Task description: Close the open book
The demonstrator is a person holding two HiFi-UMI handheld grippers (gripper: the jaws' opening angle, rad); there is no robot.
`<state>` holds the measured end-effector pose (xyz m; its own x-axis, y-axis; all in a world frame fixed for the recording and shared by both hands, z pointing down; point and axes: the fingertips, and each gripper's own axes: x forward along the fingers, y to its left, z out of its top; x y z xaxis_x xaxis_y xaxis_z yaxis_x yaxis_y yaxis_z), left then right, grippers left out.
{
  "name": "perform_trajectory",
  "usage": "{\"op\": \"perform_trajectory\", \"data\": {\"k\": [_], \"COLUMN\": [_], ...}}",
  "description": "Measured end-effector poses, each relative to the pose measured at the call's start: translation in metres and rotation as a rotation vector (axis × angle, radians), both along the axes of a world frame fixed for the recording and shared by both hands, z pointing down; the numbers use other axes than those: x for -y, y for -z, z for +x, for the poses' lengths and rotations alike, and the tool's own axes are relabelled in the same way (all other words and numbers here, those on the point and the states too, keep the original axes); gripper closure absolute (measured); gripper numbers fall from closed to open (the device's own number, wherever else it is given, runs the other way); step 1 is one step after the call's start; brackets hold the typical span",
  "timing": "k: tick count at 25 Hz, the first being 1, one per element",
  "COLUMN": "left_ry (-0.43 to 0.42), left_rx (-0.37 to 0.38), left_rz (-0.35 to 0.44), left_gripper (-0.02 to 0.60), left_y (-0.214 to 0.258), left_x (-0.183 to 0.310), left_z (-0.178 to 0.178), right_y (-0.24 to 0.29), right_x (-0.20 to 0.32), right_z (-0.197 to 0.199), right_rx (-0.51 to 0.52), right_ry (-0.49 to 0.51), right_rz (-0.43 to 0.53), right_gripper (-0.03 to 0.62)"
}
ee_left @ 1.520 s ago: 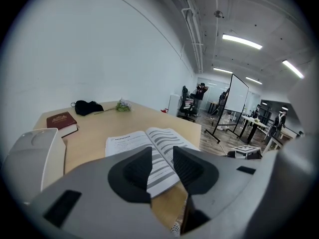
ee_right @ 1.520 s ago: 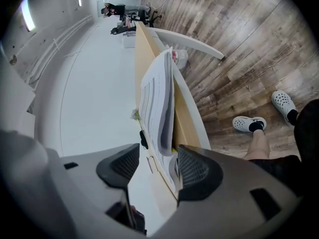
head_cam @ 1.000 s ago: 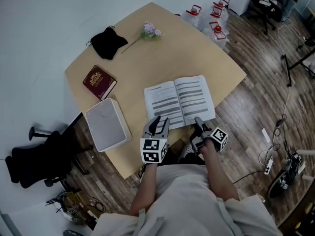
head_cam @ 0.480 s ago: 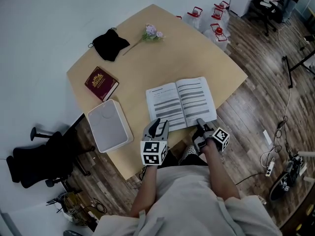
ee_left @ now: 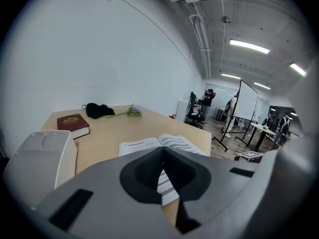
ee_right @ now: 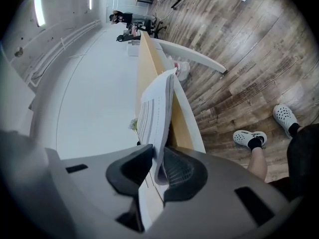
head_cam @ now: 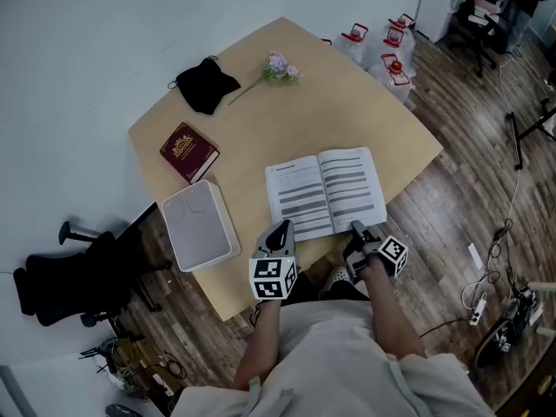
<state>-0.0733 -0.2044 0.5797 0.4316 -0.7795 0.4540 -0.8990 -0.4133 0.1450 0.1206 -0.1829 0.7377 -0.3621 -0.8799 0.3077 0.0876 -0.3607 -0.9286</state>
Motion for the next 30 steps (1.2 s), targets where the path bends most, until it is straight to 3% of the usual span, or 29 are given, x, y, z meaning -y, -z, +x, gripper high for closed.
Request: {"op": "perform_trajectory", "data": {"k": [9,18,24,30], "left_ry": [0.012,0.072,0.088,0.089], "left_rx": [-0.016,0.037,0.043,0.040], "left_rz": [-0.022,-0.023,-0.015,-0.010], "left_gripper": [0.560,0.560,0.560,0.558], "left_y": [-0.003,-0.010,-0.009,-0.006], "left_x": [-0.004,-0.008,-0.008,-0.011], "left_z": [-0.002,-0.010,-0.014,-0.015], "right_y": [0.012,0.025,0.027,0.022], "right_x": [0.004,0.007,0.009,0.007], "right_z": [-0.002,-0.004,-0.005,-0.001], "right_rx": [-0.038,-0.223,-0.362,-0.380], "right_ry": [0.032,0.139,0.176,0.158], "right_rz": [0.052,0.075,0.043,-0.020], "right_gripper": [0.542,0.565,0.566,0.566]}}
